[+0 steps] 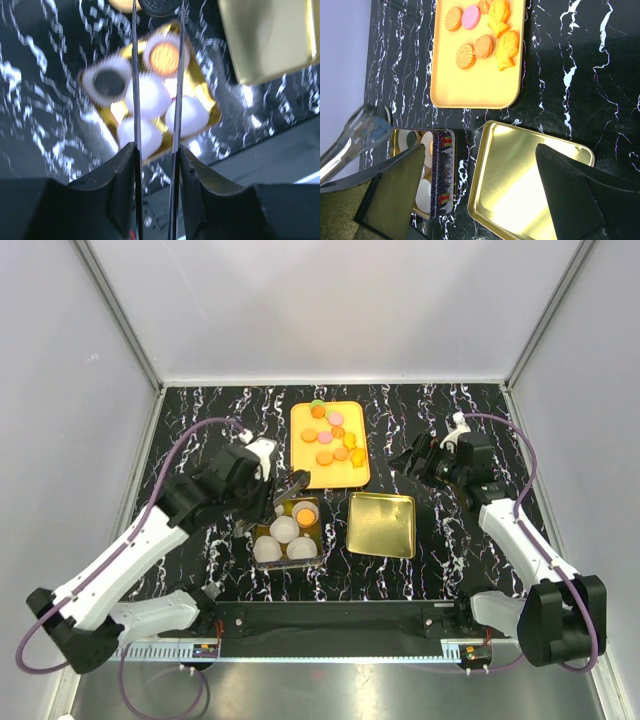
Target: Pack the cookies
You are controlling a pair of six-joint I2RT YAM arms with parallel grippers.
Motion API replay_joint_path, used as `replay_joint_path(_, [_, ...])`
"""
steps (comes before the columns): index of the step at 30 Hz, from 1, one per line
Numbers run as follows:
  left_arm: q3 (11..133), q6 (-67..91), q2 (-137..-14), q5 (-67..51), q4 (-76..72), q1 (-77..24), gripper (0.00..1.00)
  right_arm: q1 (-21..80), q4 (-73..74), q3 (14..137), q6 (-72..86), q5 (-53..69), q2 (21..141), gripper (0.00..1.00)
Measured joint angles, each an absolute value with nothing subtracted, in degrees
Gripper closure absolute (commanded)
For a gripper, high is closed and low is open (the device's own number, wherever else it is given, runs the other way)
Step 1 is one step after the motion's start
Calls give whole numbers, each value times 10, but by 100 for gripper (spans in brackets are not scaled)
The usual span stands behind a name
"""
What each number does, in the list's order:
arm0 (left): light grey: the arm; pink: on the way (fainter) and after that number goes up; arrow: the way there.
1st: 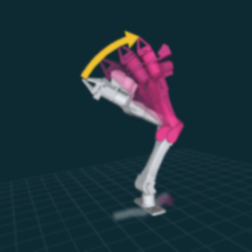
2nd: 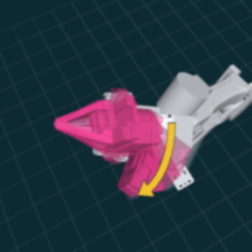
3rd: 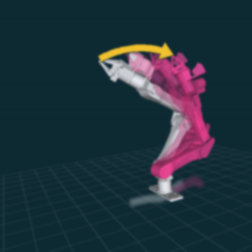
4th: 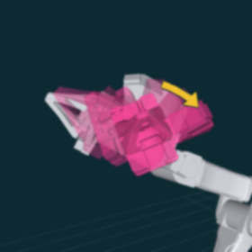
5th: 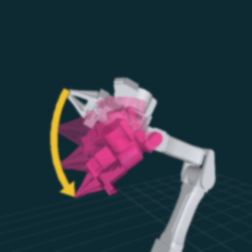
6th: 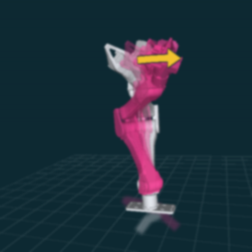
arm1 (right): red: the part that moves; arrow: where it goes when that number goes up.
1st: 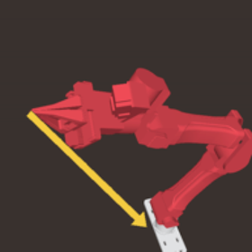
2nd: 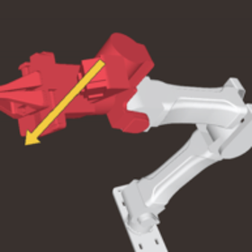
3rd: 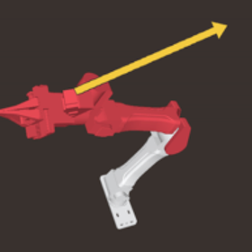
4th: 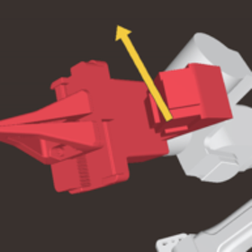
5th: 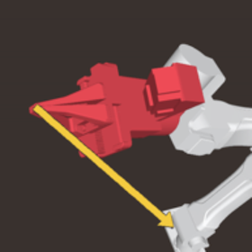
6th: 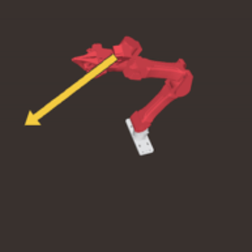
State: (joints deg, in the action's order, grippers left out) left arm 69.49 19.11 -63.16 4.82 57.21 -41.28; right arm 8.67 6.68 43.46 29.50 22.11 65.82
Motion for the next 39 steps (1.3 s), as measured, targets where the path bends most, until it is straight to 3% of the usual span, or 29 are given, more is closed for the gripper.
replay_joint_path(6, [623, 206, -549, 46, 614, -413, 62, 87, 67, 435, 295, 222, 668, 0])
replay_joint_path(15, [545, 223, -523, 35, 629, -413, 62, 87, 67, 435, 295, 221, 669, 0])
replay_joint_path(39, [513, 245, -478, 0, 642, -413, 61, 87, 67, 435, 295, 222, 676, 0])
